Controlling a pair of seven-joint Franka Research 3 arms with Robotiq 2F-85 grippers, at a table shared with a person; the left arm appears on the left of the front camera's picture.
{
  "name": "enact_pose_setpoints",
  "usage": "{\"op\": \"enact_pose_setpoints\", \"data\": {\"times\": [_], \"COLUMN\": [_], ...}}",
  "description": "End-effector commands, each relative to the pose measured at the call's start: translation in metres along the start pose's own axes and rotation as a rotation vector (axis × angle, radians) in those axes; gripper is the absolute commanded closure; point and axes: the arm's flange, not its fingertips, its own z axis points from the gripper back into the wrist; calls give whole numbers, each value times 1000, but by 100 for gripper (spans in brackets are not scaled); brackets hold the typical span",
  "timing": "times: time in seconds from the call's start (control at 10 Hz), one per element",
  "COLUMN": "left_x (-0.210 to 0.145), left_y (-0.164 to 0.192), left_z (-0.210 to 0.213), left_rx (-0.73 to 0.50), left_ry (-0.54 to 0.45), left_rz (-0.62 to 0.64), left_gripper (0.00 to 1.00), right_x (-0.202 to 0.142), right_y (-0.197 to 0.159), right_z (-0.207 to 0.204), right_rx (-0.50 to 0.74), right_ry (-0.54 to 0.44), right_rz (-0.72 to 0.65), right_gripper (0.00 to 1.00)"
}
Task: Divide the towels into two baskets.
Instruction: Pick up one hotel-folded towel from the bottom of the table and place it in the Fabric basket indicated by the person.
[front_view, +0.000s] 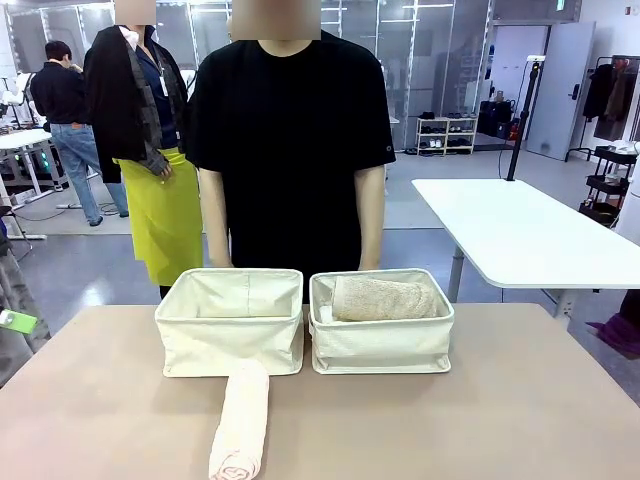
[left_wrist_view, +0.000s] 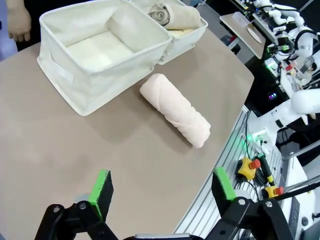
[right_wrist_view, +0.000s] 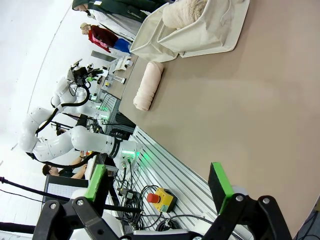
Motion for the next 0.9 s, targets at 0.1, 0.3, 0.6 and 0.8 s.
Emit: {"op": "enact_pose_setpoints", "data": {"times": [0.1, 0.3, 0.6, 0.8], "left_x": [0, 3, -20, -49], "left_y": [0, 21, 65, 101], "left_z": [0, 45, 90, 113], "left_rx": [0, -228, -252, -265], "left_ry": [0, 129, 19, -79], "left_rz": [0, 157, 310, 481], "left_gripper": [0, 0, 0, 0], "right_x": [-1, -1, -1, -1], "right_y": [3, 3, 3, 3], "right_z": [1, 1, 1, 1], "right_rx": [5, 5, 5, 5], "right_ry": [-6, -6, -6, -6], "right_rz": [11, 11, 11, 11], "right_gripper": [0, 0, 0, 0]}}
